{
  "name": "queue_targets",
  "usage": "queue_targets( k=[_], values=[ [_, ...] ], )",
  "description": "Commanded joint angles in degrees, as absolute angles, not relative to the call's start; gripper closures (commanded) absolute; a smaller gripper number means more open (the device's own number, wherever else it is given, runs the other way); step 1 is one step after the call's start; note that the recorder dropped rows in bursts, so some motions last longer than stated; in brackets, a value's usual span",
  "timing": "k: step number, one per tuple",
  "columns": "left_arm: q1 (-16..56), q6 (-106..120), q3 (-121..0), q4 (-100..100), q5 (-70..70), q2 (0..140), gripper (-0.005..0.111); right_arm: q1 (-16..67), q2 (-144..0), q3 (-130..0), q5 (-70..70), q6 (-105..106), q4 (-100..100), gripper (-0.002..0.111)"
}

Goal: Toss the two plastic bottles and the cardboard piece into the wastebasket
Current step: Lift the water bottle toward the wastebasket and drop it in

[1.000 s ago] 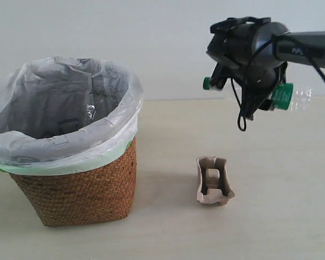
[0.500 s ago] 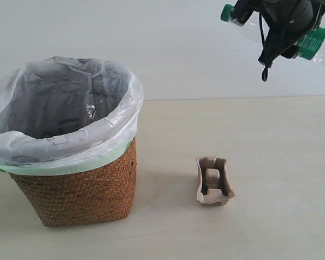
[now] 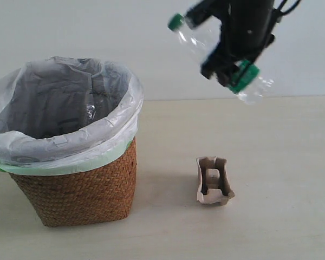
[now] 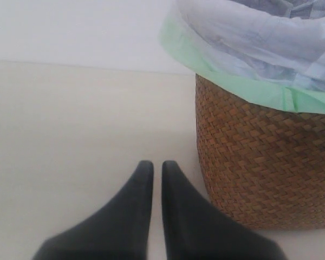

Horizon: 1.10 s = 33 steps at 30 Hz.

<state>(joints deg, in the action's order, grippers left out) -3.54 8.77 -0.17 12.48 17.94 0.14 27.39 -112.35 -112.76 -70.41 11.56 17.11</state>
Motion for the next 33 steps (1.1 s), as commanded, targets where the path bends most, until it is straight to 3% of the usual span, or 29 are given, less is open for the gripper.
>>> queue_targets(
  k=[1,3,4,8,9,12,22,33],
  values=[
    [-3.8,8.3,0.0,12.4,17.8,0.0,0.101,32.5,-106.6,-125.0,-69.4,15.7,-4.0,0.107],
    [-3.8,8.3,0.0,12.4,17.8,0.0,0.101,35.0,-106.0,-129.7,-63.3,17.3,-15.1,0.098],
    [-3.8,8.3,0.0,12.4,17.8,0.0,0.101,36.4,-106.0,-131.1,-60.4,17.0,-16.8,0.089],
    [-3.8,8.3,0.0,12.4,17.8,0.0,0.101,40.9,-106.0,-132.6,-50.3,8.8,-16.1,0.017],
    [-3.8,8.3,0.0,12.4,17.8,0.0,0.101,41.8,-106.0,-132.6,-49.6,6.0,-13.9,0.004],
    [-3.8,8.3,0.0,12.4,17.8,0.0,0.101,43.0,-106.4,-132.6,-51.8,0.5,-4.4,0.009],
    [-3.8,8.3,0.0,12.4,17.8,0.0,0.101,42.9,-108.0,-132.6,-69.5,-5.8,11.3,0.009],
    [-3.8,8.3,0.0,12.4,17.8,0.0,0.101,42.4,-108.0,-126.2,-70.0,-16.1,17.4,0.009]
  ],
)
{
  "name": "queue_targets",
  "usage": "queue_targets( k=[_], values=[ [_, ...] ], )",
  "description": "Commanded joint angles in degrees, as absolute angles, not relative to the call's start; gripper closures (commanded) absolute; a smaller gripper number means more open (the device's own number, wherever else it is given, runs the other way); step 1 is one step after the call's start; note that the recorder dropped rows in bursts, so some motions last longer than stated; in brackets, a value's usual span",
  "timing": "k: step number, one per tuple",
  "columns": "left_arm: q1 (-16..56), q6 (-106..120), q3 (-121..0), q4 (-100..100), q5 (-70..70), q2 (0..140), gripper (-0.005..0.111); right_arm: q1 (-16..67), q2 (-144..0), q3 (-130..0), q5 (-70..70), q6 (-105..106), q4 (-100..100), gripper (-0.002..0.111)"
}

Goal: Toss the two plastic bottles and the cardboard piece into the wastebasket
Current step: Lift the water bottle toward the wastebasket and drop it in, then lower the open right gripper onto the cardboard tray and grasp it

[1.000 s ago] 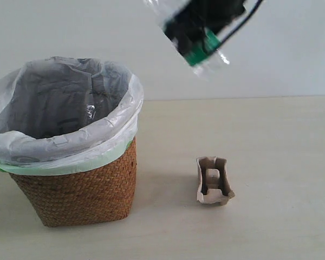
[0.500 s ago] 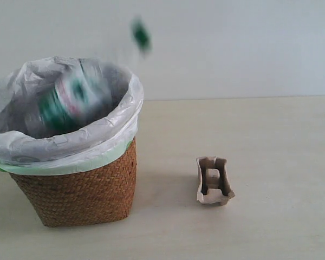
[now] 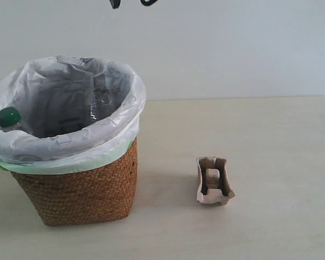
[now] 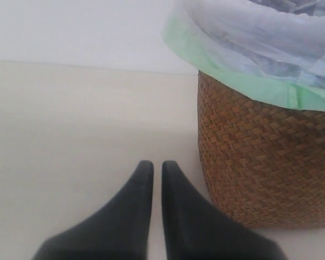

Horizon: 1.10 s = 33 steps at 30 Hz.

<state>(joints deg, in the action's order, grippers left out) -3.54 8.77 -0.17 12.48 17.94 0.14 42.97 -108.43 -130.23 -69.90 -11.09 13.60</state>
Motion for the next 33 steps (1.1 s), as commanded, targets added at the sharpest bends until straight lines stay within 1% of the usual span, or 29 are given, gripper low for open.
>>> queue_targets(
  k=[1,6,12,16,18,22,24,29,33],
  values=[
    [-3.8,8.3,0.0,12.4,17.8,0.0,0.101,41.7,-108.0,-124.2,-70.0,-17.1,18.8,0.009],
    [-3.8,8.3,0.0,12.4,17.8,0.0,0.101,34.5,-108.0,-112.8,-70.0,-23.2,17.8,0.009],
    [-3.8,8.3,0.0,12.4,17.8,0.0,0.101,25.2,-108.0,-99.8,-70.0,-23.4,9.4,0.009],
    [-3.8,8.3,0.0,12.4,17.8,0.0,0.101,21.1,-108.0,-92.9,-70.0,-19.3,0.0,0.009],
    [-3.8,8.3,0.0,12.4,17.8,0.0,0.101,21.1,-108.0,-90.1,-70.0,-17.2,-4.3,0.009],
    [-3.8,8.3,0.0,12.4,17.8,0.0,0.101,21.2,-109.5,-84.6,-60.1,-14.3,-11.4,0.009],
    [-3.8,8.3,0.0,12.4,17.8,0.0,0.101,21.7,-111.2,-83.9,-58.2,-13.2,-12.2,0.009],
    [-3.8,8.3,0.0,12.4,17.8,0.0,0.101,24.0,-116.4,-83.9,-54.1,-13.1,-10.6,0.009],
    [-3.8,8.3,0.0,12.4,17.8,0.0,0.101,24.5,-119.5,-83.9,-52.7,-16.0,-4.9,0.009]
  ],
)
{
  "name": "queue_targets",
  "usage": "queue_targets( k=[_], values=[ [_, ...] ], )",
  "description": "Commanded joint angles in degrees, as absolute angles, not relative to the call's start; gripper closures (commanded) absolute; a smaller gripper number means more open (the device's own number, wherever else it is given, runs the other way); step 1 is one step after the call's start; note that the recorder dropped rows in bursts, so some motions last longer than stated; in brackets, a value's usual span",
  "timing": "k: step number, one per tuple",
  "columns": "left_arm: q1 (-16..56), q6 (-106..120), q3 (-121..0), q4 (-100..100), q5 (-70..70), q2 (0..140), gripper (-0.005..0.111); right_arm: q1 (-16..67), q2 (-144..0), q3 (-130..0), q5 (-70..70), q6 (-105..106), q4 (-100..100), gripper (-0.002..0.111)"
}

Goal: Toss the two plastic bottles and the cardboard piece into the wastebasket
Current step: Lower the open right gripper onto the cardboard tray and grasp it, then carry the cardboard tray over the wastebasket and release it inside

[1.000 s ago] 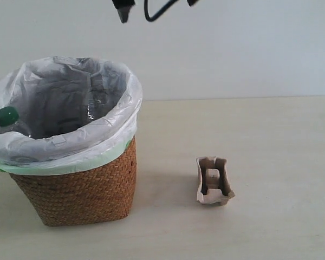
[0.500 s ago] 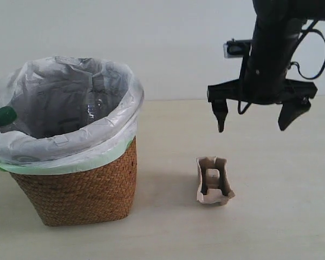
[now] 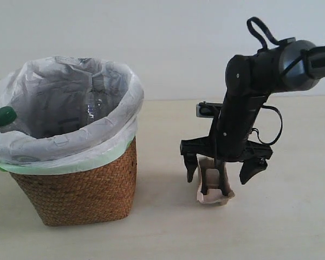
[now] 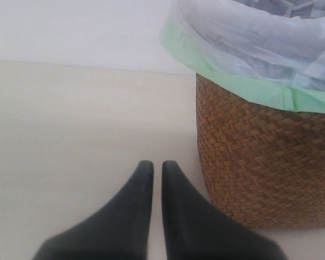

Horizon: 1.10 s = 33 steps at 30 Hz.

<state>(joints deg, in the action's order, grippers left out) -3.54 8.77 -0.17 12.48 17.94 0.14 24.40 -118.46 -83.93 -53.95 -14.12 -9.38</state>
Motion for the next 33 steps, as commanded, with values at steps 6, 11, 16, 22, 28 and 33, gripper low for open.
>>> queue_targets(
  k=[6,11,16,22,28,33],
  values=[
    [-3.8,8.3,0.0,12.4,17.8,0.0,0.101,24.5,-121.4,-83.9,-51.1,-16.3,-3.9,0.029],
    [-3.8,8.3,0.0,12.4,17.8,0.0,0.101,24.5,-121.2,-84.1,-49.2,-15.1,-3.8,0.108],
    [-3.8,8.3,0.0,12.4,17.8,0.0,0.101,24.5,-119.8,-84.7,-52.5,-14.5,0.0,0.108],
    [-3.8,8.3,0.0,12.4,17.8,0.0,0.101,24.5,-115.2,-93.9,-69.8,-19.0,15.7,0.108],
    [-3.8,8.3,0.0,12.4,17.8,0.0,0.101,24.5,-108.4,-101.8,-70.0,-20.4,26.9,0.108],
    [-3.8,8.3,0.0,12.4,17.8,0.0,0.101,24.5,-103.7,-105.5,-70.0,-21.1,37.9,0.108]
  ],
)
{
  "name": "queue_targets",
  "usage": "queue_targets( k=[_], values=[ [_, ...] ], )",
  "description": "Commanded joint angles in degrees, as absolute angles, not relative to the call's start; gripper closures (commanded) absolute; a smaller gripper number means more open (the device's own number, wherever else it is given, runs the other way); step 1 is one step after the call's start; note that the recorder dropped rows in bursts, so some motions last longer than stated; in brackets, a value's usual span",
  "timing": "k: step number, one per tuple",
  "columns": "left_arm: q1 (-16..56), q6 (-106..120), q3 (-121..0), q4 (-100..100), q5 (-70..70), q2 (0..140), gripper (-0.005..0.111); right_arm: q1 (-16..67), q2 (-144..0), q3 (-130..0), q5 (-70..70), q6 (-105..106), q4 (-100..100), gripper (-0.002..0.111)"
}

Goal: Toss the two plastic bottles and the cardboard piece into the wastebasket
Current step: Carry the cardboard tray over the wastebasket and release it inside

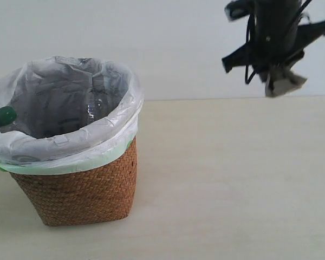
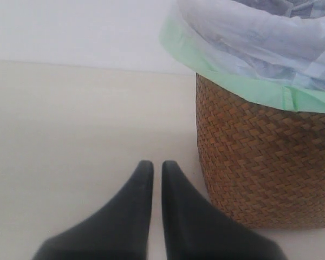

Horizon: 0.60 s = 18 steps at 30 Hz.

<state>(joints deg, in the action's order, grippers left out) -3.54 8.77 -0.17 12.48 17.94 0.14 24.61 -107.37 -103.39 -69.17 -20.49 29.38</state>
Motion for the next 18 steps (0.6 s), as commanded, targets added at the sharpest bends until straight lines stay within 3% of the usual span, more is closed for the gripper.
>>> queue_targets(
  k=[1,11,15,18],
  values=[
    [-3.8,8.3,0.0,12.4,17.8,0.0,0.101,24.5,-103.1,-105.6,-70.0,-21.1,39.5,0.108],
    [-3.8,8.3,0.0,12.4,17.8,0.0,0.101,24.5,-104.2,-105.6,-70.0,-22.2,33.6,0.108],
    [-3.8,8.3,0.0,12.4,17.8,0.0,0.101,24.5,-105.4,-106.2,-70.0,-18.3,18.2,0.108],
    [-3.8,8.3,0.0,12.4,17.8,0.0,0.101,24.5,-105.1,-110.7,-70.0,-10.5,-5.7,0.108]
  ],
)
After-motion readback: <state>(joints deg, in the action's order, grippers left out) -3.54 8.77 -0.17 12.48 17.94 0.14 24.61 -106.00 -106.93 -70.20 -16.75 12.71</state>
